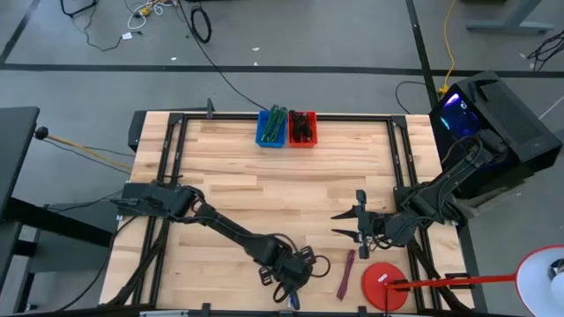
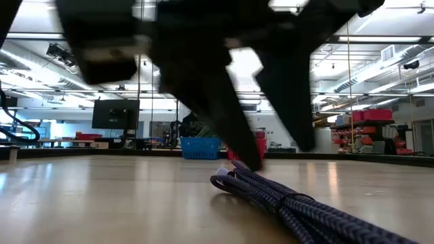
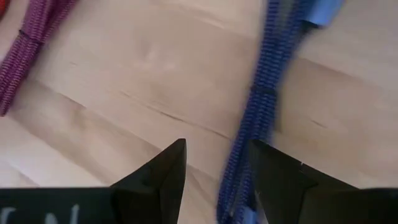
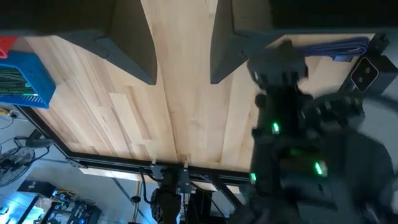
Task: Pick & Place USB Port
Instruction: Put the purple charger cable into the blue bin
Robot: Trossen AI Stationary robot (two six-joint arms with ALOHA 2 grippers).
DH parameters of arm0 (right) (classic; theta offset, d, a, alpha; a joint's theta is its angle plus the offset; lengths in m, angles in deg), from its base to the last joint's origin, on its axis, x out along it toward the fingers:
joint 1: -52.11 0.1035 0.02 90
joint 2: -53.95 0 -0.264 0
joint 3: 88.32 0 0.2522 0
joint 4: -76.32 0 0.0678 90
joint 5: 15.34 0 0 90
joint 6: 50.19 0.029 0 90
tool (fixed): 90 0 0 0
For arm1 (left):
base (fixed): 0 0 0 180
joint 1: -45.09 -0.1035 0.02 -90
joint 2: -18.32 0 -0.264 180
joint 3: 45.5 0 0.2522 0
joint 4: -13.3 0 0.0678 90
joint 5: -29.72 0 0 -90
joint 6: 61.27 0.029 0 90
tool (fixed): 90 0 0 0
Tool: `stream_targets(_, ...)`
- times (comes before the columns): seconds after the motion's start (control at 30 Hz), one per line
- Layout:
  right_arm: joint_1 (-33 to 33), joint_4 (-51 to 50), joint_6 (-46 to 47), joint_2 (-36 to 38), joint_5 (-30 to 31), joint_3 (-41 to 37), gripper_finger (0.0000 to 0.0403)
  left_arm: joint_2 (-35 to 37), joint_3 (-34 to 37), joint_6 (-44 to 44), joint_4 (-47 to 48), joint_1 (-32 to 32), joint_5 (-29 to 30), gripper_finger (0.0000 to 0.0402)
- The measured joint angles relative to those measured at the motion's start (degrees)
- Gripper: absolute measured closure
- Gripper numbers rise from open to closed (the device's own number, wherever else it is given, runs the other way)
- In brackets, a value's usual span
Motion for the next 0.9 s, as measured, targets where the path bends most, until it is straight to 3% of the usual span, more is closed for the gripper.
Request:
stream_targets(0.2,0.0,0.0,0.0,0.0,0.0,0.0,0.0253,-2.1,-0.2,0.1,1.0,-0.6,-3.7,0.0223)
stream_targets(0.6,0.0,-0.1,-0.7,0.0,0.0,0.0,0.0253,-2.8,-0.1,-1.0,0.3,-1.0,-4.7,0.0232)
stream_targets(0.7,0.0,-0.1,-0.7,0.0,0.0,0.0,0.0253,-3.1,-0.1,-2.9,0.7,-1.4,-5.4,0.0276)
stream_targets(0.83,0.0,-0.1,-0.7,0.0,0.0,0.0,0.0253,-3.2,-0.1,-3.7,1.0,-1.6,-6.9,0.0379)
stream_targets(0.9,0.0,-0.1,-0.7,0.0,0.0,0.0,0.0253,-3.3,-0.1,-4.8,0.9,-1.8,-7.1,0.0387)
